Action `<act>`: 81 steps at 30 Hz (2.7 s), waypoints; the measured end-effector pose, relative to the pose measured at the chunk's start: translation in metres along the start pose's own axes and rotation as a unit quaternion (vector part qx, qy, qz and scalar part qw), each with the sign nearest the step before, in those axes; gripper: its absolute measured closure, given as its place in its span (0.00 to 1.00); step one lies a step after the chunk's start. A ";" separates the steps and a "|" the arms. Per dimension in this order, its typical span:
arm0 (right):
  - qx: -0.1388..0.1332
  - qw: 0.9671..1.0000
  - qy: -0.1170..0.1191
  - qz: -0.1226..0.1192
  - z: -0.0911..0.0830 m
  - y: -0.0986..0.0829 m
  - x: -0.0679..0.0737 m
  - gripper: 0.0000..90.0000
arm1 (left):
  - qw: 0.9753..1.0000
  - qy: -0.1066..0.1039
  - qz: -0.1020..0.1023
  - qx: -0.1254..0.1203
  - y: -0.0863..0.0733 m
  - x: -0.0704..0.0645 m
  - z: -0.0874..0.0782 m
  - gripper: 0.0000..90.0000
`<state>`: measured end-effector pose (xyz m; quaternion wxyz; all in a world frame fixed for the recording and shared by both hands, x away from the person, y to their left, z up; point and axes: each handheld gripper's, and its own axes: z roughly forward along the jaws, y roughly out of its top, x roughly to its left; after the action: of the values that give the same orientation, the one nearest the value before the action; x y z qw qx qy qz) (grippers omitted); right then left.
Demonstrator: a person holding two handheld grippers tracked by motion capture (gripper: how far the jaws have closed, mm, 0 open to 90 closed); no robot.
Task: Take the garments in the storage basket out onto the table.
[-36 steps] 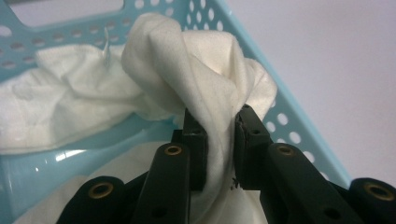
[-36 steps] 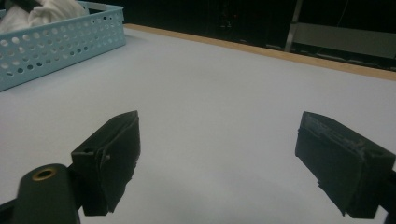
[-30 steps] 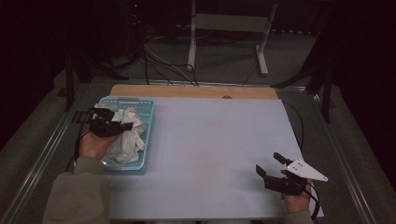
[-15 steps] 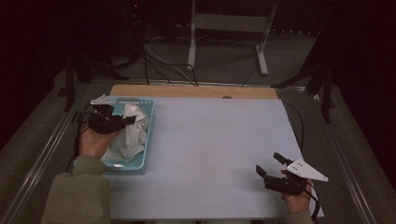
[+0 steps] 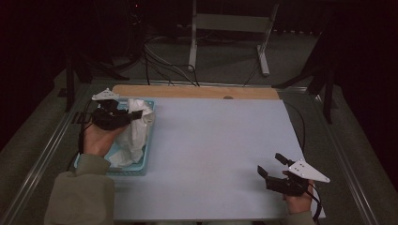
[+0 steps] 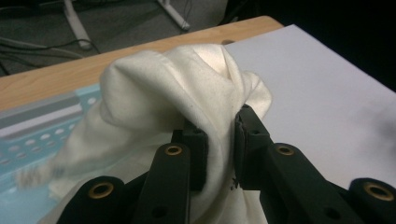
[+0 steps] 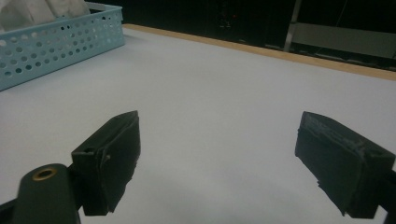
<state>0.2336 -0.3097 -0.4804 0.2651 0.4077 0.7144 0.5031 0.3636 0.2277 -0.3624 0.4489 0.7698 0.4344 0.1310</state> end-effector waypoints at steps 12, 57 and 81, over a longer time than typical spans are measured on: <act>-0.002 1.000 0.000 0.002 0.000 0.000 0.000 0.16 | 1.000 -0.016 0.012 -0.017 0.017 -0.017 0.000 0.88; -0.004 1.000 -0.001 0.007 -0.001 0.000 -0.002 0.16 | 0.994 -0.089 0.064 -0.016 0.057 -0.082 0.054 0.88; -0.005 1.000 0.000 0.007 -0.001 0.001 -0.003 0.16 | 0.989 -0.120 0.085 0.001 0.065 -0.113 0.089 0.88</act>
<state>0.2343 -0.3126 -0.4796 0.2636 0.4115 0.7088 0.5087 0.3856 0.0727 -0.3385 0.4841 0.8146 0.3106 0.0751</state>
